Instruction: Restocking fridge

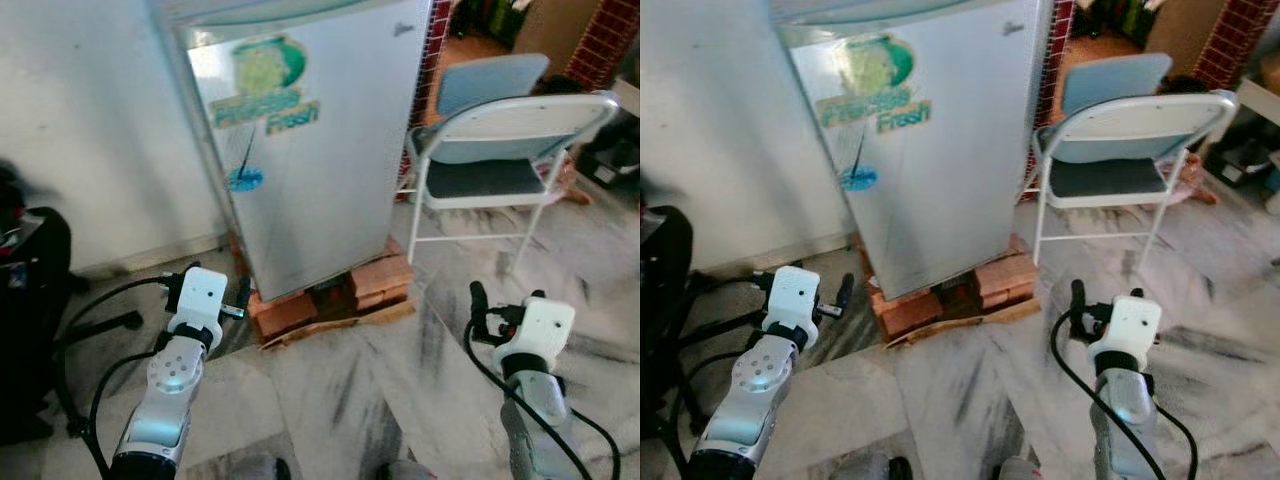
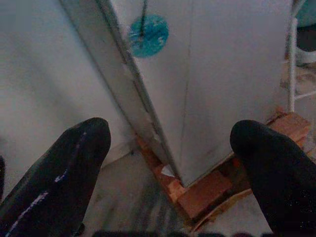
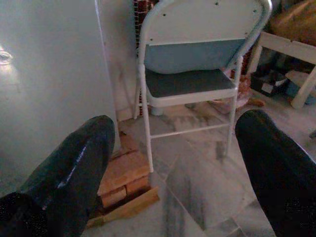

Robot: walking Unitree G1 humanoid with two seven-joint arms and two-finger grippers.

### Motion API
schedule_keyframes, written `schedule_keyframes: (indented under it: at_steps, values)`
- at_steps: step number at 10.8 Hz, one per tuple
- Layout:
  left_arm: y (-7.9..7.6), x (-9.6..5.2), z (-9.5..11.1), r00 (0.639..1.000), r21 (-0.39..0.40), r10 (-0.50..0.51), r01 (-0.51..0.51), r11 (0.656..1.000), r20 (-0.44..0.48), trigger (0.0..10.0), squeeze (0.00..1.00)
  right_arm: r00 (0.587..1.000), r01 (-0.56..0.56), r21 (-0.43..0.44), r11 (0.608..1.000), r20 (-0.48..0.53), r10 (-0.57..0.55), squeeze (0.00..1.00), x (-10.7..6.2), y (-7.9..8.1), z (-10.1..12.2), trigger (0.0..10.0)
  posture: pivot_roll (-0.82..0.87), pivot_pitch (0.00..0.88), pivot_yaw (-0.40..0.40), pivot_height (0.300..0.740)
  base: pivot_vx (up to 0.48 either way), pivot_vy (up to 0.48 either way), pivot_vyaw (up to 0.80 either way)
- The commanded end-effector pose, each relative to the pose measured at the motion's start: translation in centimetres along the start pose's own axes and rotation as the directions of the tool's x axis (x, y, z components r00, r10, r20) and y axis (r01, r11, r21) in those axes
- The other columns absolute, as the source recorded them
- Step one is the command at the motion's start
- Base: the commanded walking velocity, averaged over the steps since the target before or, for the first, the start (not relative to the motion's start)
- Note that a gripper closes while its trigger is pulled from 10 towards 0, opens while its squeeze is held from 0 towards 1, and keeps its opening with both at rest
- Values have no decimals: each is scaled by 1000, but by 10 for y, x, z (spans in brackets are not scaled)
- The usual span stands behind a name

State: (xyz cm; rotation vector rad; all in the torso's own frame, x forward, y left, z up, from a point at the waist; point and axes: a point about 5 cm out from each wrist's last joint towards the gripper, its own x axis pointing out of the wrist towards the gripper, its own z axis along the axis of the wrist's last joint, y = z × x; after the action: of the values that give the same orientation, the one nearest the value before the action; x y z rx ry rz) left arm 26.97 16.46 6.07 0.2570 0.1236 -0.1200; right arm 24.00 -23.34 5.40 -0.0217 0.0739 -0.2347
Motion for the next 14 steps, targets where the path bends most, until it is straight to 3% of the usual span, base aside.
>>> schedule_keyframes:
  at_steps: [1,3,6,14]
  values:
    - [7,0,-2,1000,3,26,-26,1000,-7,10000,0,1000,-21,5,1000,13,21,0,5,5,6,10000,30,49,46,740,0,368,0]
    - [7,-1,0,1000,2,31,-31,1000,-1,10000,0,999,-39,6,999,15,39,0,11,8,8,10000,54,52,35,740,0,480,0]
    - [10,-7,-3,999,10,40,-40,999,6,10000,0,996,-92,10,996,2,92,0,15,22,7,10000,87,59,10,740,0,480,-571]
    - [3,-12,-3,999,6,32,-32,999,15,10000,0,993,-120,0,993,5,120,0,17,23,9,10000,92,72,-12,740,0,473,-637]
